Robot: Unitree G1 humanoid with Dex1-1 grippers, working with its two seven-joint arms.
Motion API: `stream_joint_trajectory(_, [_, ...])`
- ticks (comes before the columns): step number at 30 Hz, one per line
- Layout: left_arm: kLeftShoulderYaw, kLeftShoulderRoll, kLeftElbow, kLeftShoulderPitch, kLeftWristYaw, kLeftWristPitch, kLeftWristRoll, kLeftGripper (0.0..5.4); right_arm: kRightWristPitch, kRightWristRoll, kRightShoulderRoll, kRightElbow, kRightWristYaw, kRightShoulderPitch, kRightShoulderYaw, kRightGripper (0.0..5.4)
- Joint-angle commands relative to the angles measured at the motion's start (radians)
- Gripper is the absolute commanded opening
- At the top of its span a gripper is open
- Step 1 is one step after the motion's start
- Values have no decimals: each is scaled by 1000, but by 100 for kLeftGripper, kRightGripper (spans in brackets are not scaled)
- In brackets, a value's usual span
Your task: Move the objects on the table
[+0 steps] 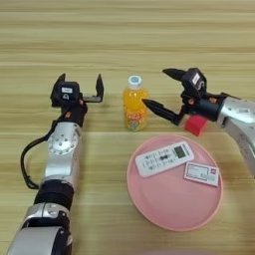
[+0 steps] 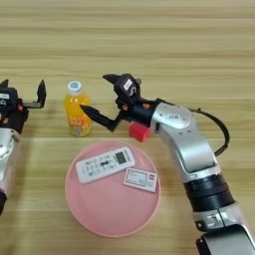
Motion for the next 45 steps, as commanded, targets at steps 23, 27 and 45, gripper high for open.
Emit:
stream_joint_trajectory(23, [-3, -1, 78, -28, 7, -40, 12, 540, -144, -109, 164, 381, -34, -145, 86, 538])
stream_joint_trajectory(27, [-3, -2, 78, -28, 7, -41, 12, 540, -180, -116, 182, 454, -41, -174, 72, 482])
stream_joint_trajectory(45, [-6, -4, 73, -22, 5, -46, 13, 540, -218, -105, 215, 499, -31, -206, 53, 352])
